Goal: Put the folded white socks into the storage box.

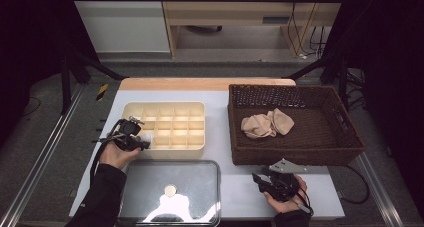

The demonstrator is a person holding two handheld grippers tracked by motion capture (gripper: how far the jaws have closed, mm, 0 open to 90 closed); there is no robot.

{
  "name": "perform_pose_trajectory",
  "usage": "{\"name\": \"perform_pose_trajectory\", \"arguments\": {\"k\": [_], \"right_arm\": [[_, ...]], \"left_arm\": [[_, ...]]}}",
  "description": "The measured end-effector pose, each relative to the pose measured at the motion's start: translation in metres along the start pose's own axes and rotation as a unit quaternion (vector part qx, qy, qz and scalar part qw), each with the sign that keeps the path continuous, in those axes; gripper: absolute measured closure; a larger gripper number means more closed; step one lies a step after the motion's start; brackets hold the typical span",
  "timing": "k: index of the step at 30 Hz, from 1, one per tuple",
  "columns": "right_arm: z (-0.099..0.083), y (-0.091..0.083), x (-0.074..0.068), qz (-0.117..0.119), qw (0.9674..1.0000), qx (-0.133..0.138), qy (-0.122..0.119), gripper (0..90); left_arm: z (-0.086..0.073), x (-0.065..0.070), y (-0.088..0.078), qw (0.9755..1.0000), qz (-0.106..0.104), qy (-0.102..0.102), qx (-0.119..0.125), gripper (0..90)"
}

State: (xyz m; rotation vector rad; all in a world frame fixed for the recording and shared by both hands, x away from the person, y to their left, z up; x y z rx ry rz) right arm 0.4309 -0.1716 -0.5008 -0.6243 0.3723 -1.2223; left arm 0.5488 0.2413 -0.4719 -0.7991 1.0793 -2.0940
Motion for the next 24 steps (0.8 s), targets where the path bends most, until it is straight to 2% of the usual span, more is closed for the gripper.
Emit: {"name": "perform_pose_trajectory", "arguments": {"k": [7,11,12,14,16,17,19,20,22,24], "right_arm": [[0.000,0.001,-0.003,0.006,1.0000,-0.006,-0.002,56.6],[0.000,0.000,-0.003,0.007,1.0000,-0.003,0.001,56.1],[0.000,0.000,-0.002,0.007,1.0000,-0.002,0.001,56.0],[0.000,0.000,-0.001,0.006,1.0000,-0.003,0.002,55.8],[-0.001,0.000,-0.001,0.006,1.0000,-0.002,0.001,55.8],[-0.001,0.000,-0.002,0.006,1.0000,-0.003,0.002,55.8],[0.000,-0.001,-0.002,0.006,1.0000,-0.002,0.002,55.8],[0.000,-0.001,-0.001,0.006,1.0000,-0.001,0.000,55.8],[0.000,-0.001,-0.001,0.005,1.0000,-0.003,0.002,55.8],[0.000,-0.001,-0.001,0.006,1.0000,-0.003,0.004,55.8]], "left_arm": [[0.000,-0.002,0.003,1.0000,-0.009,0.004,0.000,69.4],[0.000,-0.001,-0.001,0.9997,-0.004,0.003,0.023,65.7],[0.000,-0.001,-0.003,0.9995,-0.004,0.005,0.031,63.4],[0.002,0.001,-0.007,0.9985,0.010,0.016,0.051,55.5],[0.005,0.001,-0.013,0.9968,0.024,0.025,0.073,43.9],[0.008,0.001,-0.015,0.9954,0.025,0.022,0.089,41.0],[0.011,-0.002,-0.017,0.9936,0.031,0.022,0.107,39.9],[0.012,-0.004,-0.016,0.9934,0.034,0.019,0.108,42.7],[0.013,-0.006,-0.011,0.9936,0.014,0.007,0.112,45.7],[0.013,-0.005,-0.008,0.9933,0.008,0.013,0.115,55.1]]}}
Point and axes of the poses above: each handheld gripper's, and its own axes: y roughly forward along the jaws, z roughly out of its top, x roughly to its right, the point moved 6 cm from there along y, roughly forward along the jaws, and after that the axes turned 14 degrees about -z, right-handed, at the moved point
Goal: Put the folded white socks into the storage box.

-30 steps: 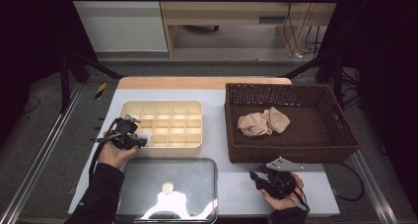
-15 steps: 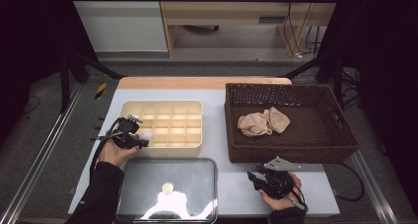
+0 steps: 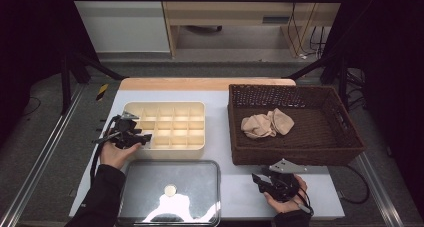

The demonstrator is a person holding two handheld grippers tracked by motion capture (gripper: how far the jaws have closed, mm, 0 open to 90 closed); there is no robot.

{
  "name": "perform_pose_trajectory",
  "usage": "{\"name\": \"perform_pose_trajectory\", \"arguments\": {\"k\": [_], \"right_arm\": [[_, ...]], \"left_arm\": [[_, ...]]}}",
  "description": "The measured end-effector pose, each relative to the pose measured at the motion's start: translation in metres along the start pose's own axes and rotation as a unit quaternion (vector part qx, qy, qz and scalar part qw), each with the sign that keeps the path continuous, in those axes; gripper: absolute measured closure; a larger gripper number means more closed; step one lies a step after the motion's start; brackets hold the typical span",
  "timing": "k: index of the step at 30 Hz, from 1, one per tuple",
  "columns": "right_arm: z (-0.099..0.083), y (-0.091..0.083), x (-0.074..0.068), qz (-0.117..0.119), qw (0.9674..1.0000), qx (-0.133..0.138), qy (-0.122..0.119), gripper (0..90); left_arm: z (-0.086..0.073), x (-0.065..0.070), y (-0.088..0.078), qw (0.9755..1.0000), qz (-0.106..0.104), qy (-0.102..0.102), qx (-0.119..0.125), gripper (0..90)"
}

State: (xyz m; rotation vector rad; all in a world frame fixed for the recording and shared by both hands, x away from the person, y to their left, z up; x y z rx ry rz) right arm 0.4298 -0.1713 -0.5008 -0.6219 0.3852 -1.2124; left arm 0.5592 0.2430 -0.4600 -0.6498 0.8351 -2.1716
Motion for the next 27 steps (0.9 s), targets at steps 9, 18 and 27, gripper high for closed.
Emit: {"name": "perform_pose_trajectory", "arguments": {"k": [9,18,27], "right_arm": [[0.000,0.001,0.000,-0.001,1.0000,-0.001,0.000,56.1],[-0.001,0.002,0.000,0.000,1.0000,-0.004,0.000,56.3],[0.000,0.001,0.000,-0.001,1.0000,-0.002,-0.003,56.1]], "left_arm": [[-0.005,0.005,-0.003,0.9993,0.001,0.015,-0.034,73.4],[-0.011,0.004,0.012,0.9954,-0.005,0.001,-0.096,74.1],[-0.011,0.001,0.009,0.9956,-0.013,-0.005,-0.092,69.6]]}}
Point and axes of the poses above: each handheld gripper's, and its own axes: y roughly forward along the jaws, z roughly out of its top, x roughly to its right, the point moved 6 cm from there along y, roughly forward along the jaws, and after that the axes turned 14 degrees about -z, right-handed, at the moved point
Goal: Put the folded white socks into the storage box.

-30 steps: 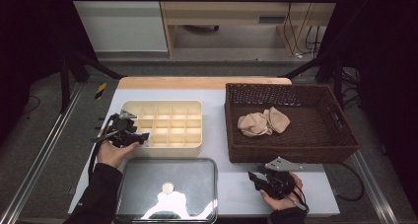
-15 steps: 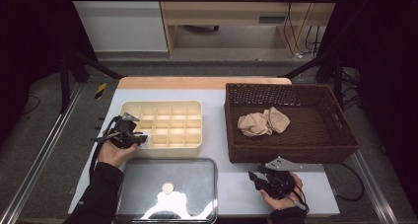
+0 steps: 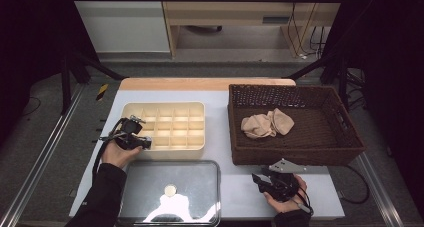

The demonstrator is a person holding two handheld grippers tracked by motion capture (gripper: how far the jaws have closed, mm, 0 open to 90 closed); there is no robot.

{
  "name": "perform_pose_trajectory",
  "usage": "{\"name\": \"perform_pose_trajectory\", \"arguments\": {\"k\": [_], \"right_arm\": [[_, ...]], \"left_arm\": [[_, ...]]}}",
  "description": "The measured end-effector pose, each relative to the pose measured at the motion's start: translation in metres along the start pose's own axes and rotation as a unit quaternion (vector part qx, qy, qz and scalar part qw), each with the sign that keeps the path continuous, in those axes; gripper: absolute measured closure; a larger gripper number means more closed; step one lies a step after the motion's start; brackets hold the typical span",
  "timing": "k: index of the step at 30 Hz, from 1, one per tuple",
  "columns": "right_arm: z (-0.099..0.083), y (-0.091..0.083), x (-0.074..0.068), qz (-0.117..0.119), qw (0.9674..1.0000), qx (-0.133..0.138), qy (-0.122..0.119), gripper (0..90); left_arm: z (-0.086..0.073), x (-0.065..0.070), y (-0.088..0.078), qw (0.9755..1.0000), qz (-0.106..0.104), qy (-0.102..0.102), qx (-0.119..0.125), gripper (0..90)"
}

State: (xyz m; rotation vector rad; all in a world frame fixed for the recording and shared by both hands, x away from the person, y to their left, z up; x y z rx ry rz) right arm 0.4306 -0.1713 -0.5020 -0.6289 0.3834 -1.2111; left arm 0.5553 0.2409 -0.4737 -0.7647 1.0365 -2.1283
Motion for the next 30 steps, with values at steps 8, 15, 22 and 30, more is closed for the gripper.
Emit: {"name": "perform_pose_trajectory", "arguments": {"k": [8,15,22,30], "right_arm": [[0.000,-0.001,0.001,-0.002,1.0000,0.003,0.000,55.8],[0.000,-0.001,0.000,-0.002,1.0000,0.002,-0.002,56.0],[0.000,-0.002,0.000,-0.001,1.0000,0.004,-0.001,56.4],[0.001,-0.001,-0.002,-0.001,1.0000,0.003,-0.005,56.6]], "left_arm": [[-0.004,0.009,-0.042,0.9966,0.006,0.013,0.082,56.0],[-0.011,0.008,-0.029,0.9957,0.017,0.018,0.089,72.8],[-0.008,-0.001,-0.010,0.9961,0.036,0.016,0.078,76.9],[-0.010,0.002,-0.009,0.9965,0.025,0.012,0.079,78.1]]}}
Point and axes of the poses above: each handheld gripper's, and its own axes: y roughly forward along the jaws, z roughly out of its top, x roughly to its right, the point moved 6 cm from there along y, roughly forward along the jaws, and after that the axes turned 14 degrees about -z, right-handed, at the moved point
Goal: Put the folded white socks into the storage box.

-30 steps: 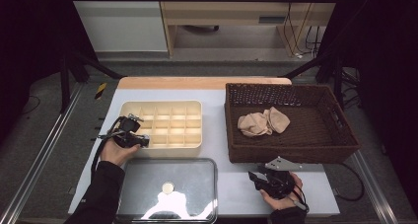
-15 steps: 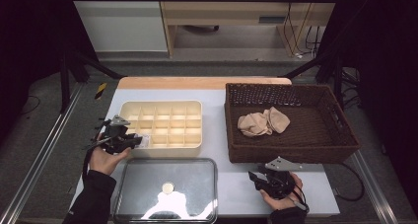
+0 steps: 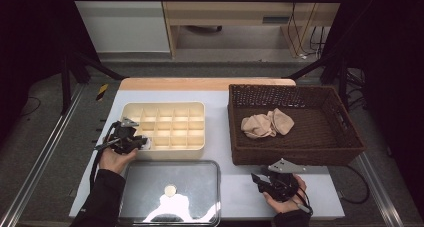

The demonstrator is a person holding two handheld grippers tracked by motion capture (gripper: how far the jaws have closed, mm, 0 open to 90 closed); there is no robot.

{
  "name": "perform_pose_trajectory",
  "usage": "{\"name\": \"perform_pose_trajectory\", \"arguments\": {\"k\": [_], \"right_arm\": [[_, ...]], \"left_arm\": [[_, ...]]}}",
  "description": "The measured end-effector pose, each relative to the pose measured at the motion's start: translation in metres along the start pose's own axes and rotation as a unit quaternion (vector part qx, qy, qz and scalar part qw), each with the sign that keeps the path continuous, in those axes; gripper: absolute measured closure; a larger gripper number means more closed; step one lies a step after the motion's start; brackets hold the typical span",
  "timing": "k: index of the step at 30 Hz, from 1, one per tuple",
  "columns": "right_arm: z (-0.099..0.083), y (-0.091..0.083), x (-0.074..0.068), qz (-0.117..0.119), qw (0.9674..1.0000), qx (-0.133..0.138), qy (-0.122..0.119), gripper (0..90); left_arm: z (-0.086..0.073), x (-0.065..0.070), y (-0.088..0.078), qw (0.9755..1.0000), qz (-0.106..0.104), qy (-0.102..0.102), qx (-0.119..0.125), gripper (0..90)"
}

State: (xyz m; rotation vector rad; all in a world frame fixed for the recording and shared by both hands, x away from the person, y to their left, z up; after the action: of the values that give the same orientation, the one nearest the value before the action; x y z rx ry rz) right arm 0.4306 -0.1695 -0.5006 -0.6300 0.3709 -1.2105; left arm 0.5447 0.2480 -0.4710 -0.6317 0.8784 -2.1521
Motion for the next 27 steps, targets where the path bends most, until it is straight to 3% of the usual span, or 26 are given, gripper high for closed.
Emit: {"name": "perform_pose_trajectory", "arguments": {"k": [6,11,14,18,21,24,27], "right_arm": [[0.002,0.000,-0.001,0.000,1.0000,0.005,-0.001,56.2],[0.005,-0.003,-0.001,0.001,0.9998,0.018,0.002,54.3],[0.007,-0.005,0.001,-0.006,0.9997,0.025,0.008,51.2],[0.009,-0.008,0.003,-0.013,0.9993,0.033,0.016,49.7],[0.009,-0.010,0.004,-0.008,0.9992,0.032,0.024,49.5],[0.009,-0.011,0.006,-0.010,0.9990,0.034,0.028,48.7],[0.011,-0.013,0.007,-0.013,0.9987,0.041,0.029,48.2]], "left_arm": [[0.000,0.001,-0.001,0.9999,0.003,0.004,0.012,77.0],[0.005,0.000,-0.008,0.9986,0.004,0.005,0.053,66.4],[0.009,0.002,-0.019,0.9954,0.002,-0.001,0.096,57.2],[0.013,0.007,-0.041,0.9897,-0.001,0.009,0.143,47.5],[0.009,0.010,-0.055,0.9873,-0.011,0.018,0.158,45.9],[-0.001,0.011,-0.063,0.9864,-0.002,0.031,0.162,45.9],[-0.012,0.012,-0.070,0.9848,-0.005,0.027,0.172,44.9]]}}
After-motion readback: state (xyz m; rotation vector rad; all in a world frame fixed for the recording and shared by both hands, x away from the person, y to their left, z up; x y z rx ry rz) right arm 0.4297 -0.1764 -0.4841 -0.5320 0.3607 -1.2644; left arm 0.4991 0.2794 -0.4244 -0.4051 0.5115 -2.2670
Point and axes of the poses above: each handheld gripper's, and its own axes: y roughly forward along the jaws, z roughly out of its top, x roughly to its right, the point moved 6 cm from there along y, roughly forward along the jaws, and after that the axes turned 14 degrees about -z, right-handed, at the moved point
